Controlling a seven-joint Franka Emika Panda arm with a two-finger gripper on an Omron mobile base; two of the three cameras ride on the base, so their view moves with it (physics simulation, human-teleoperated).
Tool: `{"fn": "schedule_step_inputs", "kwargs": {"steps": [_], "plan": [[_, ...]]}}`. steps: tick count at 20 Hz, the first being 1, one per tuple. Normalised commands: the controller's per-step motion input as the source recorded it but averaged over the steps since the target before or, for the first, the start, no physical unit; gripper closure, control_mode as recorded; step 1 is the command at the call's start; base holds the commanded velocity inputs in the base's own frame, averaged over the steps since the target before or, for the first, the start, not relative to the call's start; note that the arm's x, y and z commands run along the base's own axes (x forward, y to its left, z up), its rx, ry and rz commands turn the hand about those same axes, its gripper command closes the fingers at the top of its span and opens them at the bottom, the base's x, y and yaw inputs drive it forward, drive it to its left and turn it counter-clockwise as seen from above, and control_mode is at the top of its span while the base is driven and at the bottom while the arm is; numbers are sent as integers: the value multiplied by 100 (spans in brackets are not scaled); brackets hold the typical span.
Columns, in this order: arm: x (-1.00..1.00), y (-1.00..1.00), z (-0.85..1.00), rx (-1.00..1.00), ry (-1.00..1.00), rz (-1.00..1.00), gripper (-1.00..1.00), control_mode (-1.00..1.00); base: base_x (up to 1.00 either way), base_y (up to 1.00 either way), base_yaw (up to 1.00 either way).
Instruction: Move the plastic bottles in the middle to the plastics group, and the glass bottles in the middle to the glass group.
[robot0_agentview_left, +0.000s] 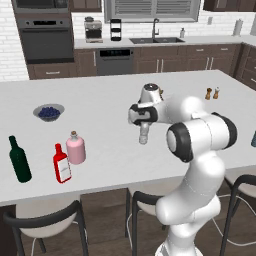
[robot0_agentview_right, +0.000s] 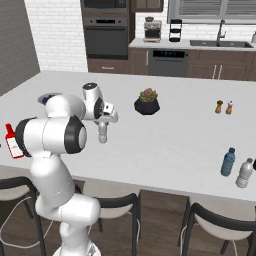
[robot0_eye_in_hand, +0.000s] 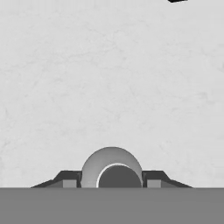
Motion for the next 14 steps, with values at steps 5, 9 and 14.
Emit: {"fn": "schedule_step_inputs", "kwargs": {"steps": [5, 9, 14], "plan": [[-23, -68, 28, 0, 0, -27, 100, -100, 0, 0, 0], [-12, -75, 5, -1, 0, -36, 100, -100, 0, 0, 0], [-8, -76, 0, -2, 0, -41, 100, -100, 0, 0, 0]]}}
